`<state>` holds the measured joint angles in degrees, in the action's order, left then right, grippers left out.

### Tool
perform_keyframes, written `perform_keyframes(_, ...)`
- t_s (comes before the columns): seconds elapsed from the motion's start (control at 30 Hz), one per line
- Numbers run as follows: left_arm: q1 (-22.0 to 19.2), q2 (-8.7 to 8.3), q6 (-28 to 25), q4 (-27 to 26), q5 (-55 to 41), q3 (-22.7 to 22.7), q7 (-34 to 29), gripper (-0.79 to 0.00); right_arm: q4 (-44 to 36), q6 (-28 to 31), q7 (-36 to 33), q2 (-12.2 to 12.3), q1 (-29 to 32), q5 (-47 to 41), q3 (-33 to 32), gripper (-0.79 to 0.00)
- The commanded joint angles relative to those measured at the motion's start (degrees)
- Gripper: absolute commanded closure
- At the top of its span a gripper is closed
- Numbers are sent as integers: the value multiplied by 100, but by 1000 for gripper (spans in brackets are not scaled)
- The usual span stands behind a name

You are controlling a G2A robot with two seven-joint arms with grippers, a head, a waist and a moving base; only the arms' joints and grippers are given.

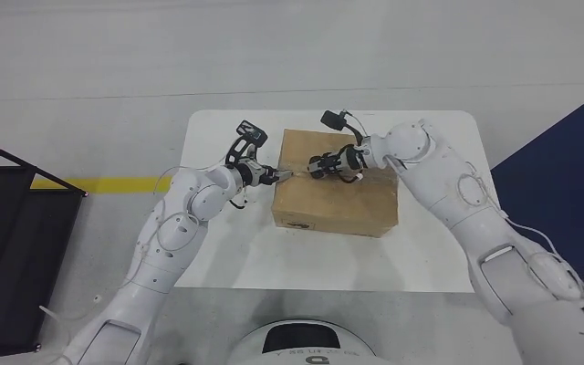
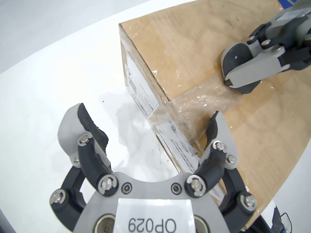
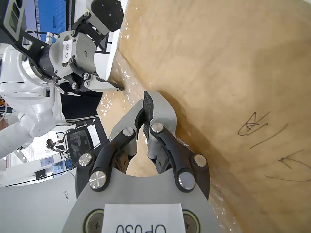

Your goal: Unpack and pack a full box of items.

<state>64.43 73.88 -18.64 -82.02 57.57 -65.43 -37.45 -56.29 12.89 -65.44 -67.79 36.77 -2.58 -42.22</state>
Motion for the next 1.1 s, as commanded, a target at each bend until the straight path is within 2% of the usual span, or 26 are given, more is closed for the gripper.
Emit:
perform_keyframes(0.0,0,0,0,0,0,0,0,-785,22,-39,8,4,19,-6,-27,0)
perform_keyframes(0.27,0,0,0,0,0,0,0,-785,-19,65,-36,207,358,-110,-495,0)
perform_keyframes(0.7,0,0,0,0,0,0,0,-785,-585,283,-218,776,1363,-362,-1881,0)
perform_keyframes(1.07,0,0,0,0,0,0,0,-785,-1201,249,-159,1117,2210,-437,-2889,0)
